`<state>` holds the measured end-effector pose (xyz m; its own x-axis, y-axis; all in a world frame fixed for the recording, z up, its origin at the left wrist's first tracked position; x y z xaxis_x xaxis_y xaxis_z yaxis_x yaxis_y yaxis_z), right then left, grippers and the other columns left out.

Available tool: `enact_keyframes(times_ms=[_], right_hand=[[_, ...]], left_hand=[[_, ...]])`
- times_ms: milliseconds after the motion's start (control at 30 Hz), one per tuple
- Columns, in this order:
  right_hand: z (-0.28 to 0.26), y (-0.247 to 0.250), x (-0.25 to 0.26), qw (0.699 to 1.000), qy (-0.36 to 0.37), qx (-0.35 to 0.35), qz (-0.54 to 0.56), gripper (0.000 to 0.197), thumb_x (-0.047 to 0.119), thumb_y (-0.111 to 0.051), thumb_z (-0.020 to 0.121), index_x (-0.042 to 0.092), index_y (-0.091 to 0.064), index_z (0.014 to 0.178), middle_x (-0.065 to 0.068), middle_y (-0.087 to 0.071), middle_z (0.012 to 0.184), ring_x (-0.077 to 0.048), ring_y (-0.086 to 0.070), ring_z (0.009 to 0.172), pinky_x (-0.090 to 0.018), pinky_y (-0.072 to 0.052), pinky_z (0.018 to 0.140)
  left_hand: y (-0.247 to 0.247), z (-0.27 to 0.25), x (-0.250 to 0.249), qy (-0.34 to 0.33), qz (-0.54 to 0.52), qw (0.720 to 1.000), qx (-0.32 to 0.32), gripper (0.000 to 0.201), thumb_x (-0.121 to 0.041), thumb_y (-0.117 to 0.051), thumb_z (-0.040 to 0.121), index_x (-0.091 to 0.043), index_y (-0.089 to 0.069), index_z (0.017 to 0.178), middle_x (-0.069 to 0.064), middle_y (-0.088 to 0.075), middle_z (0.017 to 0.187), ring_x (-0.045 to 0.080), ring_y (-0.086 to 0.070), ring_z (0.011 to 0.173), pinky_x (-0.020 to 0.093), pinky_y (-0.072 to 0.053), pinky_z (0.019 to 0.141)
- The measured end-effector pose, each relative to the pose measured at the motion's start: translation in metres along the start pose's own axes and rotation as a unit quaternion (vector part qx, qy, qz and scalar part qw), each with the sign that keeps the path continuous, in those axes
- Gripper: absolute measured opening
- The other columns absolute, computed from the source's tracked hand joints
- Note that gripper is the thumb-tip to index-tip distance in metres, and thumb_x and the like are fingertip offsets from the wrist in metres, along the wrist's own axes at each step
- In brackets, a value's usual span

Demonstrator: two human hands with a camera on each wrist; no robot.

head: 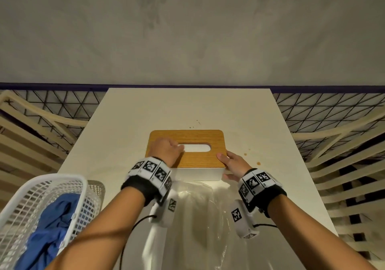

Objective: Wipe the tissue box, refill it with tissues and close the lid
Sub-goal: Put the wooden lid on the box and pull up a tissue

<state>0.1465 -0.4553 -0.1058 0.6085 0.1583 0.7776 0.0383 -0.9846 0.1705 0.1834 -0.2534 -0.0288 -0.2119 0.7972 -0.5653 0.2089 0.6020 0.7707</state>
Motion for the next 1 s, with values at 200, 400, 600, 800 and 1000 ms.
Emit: enact_keyframes(times_ms=[200,400,600,800,1000], right_hand=[[0.003,-0.002,0.007,1.0,-0.004,0.0,0.027,0.041,0.032,-0.048,0.094,0.018,-0.045,0.133,-0.012,-0.06,0.11,-0.038,-0.052,0.111,-0.053,-0.033,0.106],[0.012,-0.003,0.005,0.999,-0.01,0.001,0.038,0.051,0.038,-0.051,0.091,0.018,-0.042,0.137,-0.001,-0.055,0.096,-0.016,-0.046,0.08,-0.022,-0.037,0.058],[0.017,-0.002,0.001,1.0,-0.009,0.002,0.014,0.055,0.044,-0.05,0.09,0.019,-0.04,0.138,0.002,-0.039,0.064,-0.011,-0.036,0.056,-0.022,-0.033,0.05],[0.017,-0.004,-0.002,1.0,-0.008,0.001,0.024,0.057,0.046,-0.05,0.09,0.02,-0.038,0.139,0.002,-0.037,0.062,-0.011,-0.034,0.054,-0.022,-0.031,0.051],[0.01,-0.005,0.005,0.999,0.02,0.004,-0.029,0.057,0.046,-0.04,0.094,0.016,-0.033,0.142,-0.006,-0.049,0.074,-0.015,-0.044,0.059,-0.023,-0.041,0.059]], left_hand=[[-0.021,0.027,-0.016,0.059,0.15,0.986,0.042,0.046,-0.044,-0.056,0.085,-0.014,-0.042,0.053,-0.002,-0.042,0.053,0.013,-0.041,0.048,0.021,-0.032,0.043],[-0.023,0.039,-0.011,0.081,0.174,0.979,0.064,0.039,-0.03,-0.063,0.083,-0.013,-0.044,0.054,0.001,-0.044,0.053,0.018,-0.047,0.053,0.024,-0.044,0.059],[-0.03,0.049,-0.005,0.092,0.163,0.979,0.086,0.013,-0.02,-0.062,0.085,-0.008,-0.064,0.081,0.004,-0.058,0.073,0.024,-0.057,0.074,0.027,-0.045,0.068],[-0.03,0.04,-0.007,0.044,0.228,0.968,0.1,0.027,-0.013,-0.061,0.076,-0.017,-0.066,0.102,0.002,-0.053,0.084,0.024,-0.053,0.079,0.027,-0.042,0.069],[-0.028,0.042,-0.004,0.116,0.139,0.982,0.055,0.025,-0.025,-0.067,0.079,-0.013,-0.052,0.063,0.003,-0.053,0.063,0.025,-0.062,0.078,0.041,-0.048,0.094]])
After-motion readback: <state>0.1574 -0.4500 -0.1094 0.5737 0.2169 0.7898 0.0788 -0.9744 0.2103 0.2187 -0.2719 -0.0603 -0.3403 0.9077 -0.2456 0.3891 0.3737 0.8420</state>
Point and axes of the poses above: each hand's wrist, its own z-axis towards the middle knuckle, its own y-axis out of the back of the hand, x = y × z, the point moved 7 cm from there along z, towards the middle knuckle
